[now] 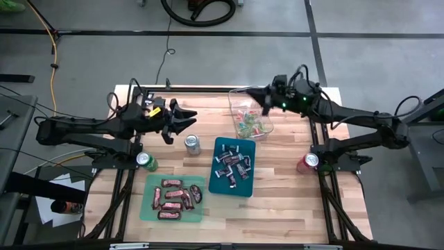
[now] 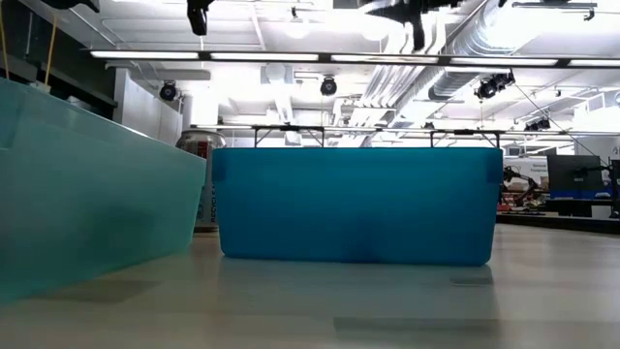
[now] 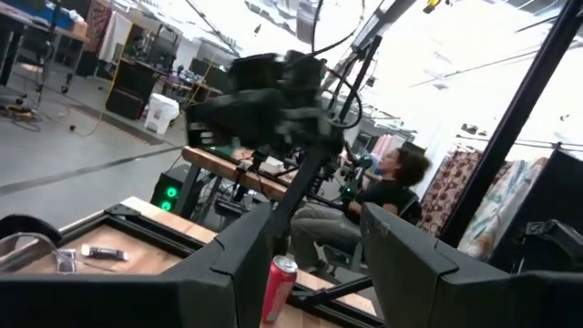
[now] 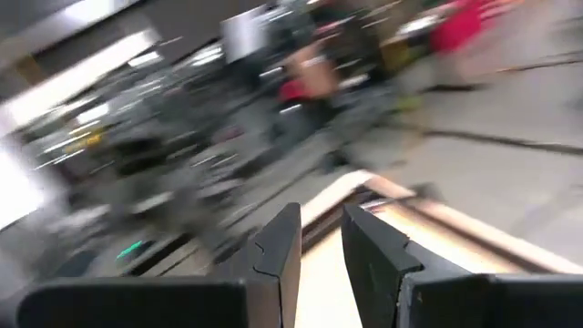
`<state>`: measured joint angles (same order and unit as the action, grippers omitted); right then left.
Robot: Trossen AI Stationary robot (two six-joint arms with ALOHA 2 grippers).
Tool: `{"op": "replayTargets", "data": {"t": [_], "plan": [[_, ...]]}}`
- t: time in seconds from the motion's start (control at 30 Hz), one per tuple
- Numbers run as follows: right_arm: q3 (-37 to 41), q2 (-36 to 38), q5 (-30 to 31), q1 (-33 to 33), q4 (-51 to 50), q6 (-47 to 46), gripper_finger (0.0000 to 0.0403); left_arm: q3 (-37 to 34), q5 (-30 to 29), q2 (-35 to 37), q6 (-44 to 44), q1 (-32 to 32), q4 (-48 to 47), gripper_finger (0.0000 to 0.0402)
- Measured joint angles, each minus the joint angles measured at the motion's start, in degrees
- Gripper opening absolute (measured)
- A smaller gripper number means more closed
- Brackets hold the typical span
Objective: Sort candy
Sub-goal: Put the brown-white chocolate into the blue bin
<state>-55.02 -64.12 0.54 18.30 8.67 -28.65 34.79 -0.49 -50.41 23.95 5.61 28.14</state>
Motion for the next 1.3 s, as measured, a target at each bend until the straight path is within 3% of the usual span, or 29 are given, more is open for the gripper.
{"op": "replayTargets", "data": {"t": [0.13, 0.2, 0.43, 0.57, 0.9, 1.3], "plan": [[0.0, -0.77, 11.27, 7.45, -4.75, -4.9, 0.0075, 0.0, -0.01, 0.65, -0.02, 0.0, 0.05, 0.0152], [0.0, -1.04, 12.84, 13.63, -9.63, -8.7, 0.0075, 0.0, -0.38, 0.67, -0.02, 0.0, -0.04, 0.0152], [-0.04, -7.11, 6.9, 31.97, -28.67, -5.08, 0.0075, 0.0, -6.57, 0.74, -0.04, 0.0, -0.02, 0.0152], [0.0, -13.59, 3.23, 37.48, -30.65, -1.92, 0.0075, 0.0, -11.13, 0.74, -0.04, 0.0, -0.01, 0.0152], [0.0, -29.21, -11.56, 41.34, -30.24, -8.85, 0.0075, 0.0, -12.33, 0.74, 0.0, 0.0, -0.02, 0.0152], [0.0, -34.88, -3.86, 40.84, -30.16, -18.33, 0.0075, 0.02, -12.33, 0.74, -0.02, 0.0, -0.43, 0.0152]]}}
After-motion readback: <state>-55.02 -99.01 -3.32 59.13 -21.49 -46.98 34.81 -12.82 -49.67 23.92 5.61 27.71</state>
